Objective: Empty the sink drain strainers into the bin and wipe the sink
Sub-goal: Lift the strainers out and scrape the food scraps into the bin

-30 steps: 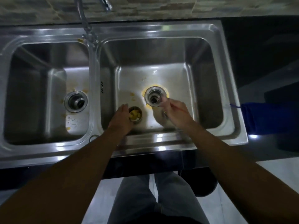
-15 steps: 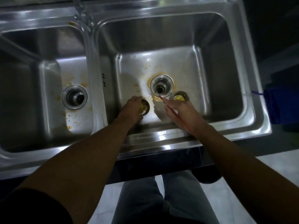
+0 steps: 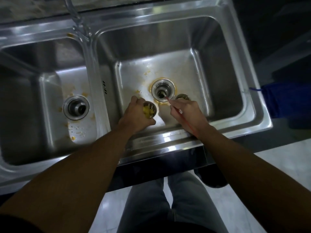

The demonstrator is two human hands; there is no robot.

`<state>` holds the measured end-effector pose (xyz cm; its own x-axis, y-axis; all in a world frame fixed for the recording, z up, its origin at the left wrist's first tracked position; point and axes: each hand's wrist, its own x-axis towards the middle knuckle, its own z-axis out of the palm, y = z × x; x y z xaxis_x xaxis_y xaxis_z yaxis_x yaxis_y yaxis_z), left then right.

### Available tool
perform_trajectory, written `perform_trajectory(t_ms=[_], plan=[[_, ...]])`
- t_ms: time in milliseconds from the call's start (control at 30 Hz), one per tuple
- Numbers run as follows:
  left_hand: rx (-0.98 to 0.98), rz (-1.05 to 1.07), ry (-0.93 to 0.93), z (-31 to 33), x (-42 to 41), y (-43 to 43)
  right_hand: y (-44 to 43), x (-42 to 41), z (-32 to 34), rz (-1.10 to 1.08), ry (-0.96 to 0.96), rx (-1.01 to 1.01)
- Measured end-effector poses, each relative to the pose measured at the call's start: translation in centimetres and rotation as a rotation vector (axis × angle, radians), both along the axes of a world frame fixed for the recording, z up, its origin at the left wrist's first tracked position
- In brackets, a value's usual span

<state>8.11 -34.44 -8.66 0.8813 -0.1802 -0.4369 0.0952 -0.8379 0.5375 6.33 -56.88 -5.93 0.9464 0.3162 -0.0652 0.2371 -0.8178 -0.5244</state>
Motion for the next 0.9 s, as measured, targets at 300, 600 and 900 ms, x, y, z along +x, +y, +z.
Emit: perform_trajectory(t_ms=[300, 600, 900], plan=[[-0.117, -0.019, -0.17, 5.5, -0.6, -4.0, -2.2, -2.8, 3.1, -0.281, -0.125, 0.182], [-0.196, -0.116, -0.286, 10.7, -2.2, -14.6, -11.9, -10.6, 6.2, -0.436, -0.325, 0.304], [-0.296, -0.382, -0.318, 13.1, -9.2, -28.2, -23.0, -22.4, 6.3, -0.766, -0.569, 0.254]])
